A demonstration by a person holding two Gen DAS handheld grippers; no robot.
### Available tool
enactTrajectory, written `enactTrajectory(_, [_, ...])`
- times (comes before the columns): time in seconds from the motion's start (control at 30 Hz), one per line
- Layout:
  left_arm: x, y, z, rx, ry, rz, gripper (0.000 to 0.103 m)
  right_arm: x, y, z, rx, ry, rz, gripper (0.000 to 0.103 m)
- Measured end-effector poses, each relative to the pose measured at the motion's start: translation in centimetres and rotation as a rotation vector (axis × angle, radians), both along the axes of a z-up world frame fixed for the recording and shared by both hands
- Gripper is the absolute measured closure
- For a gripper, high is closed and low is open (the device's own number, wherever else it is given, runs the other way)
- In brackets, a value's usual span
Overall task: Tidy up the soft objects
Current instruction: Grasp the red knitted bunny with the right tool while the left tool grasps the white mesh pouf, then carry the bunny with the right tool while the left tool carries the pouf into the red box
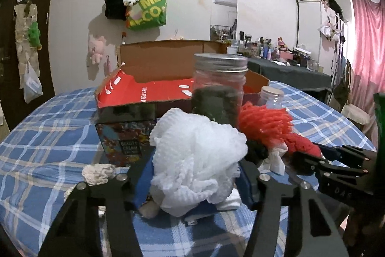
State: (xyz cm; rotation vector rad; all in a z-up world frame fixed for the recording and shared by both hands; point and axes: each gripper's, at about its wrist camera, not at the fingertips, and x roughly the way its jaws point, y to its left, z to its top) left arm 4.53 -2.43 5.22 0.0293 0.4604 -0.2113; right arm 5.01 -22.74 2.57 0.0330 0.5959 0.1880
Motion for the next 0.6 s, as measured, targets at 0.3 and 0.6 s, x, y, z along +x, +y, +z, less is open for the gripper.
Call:
enactTrajectory(0.3, [-0.2,1.2,0.8,-0.038,0.006,-0.015,0.054,-0.7,-0.7,1.4,0.042,-0.038,-0.02,0.065])
enactTrajectory(0.6, [-1.0,2.1,2.7,-0.063,-0.048,-0.012,0.055,-1.7,-0.8,3.4,0.053,-0.103,-0.039,0.065])
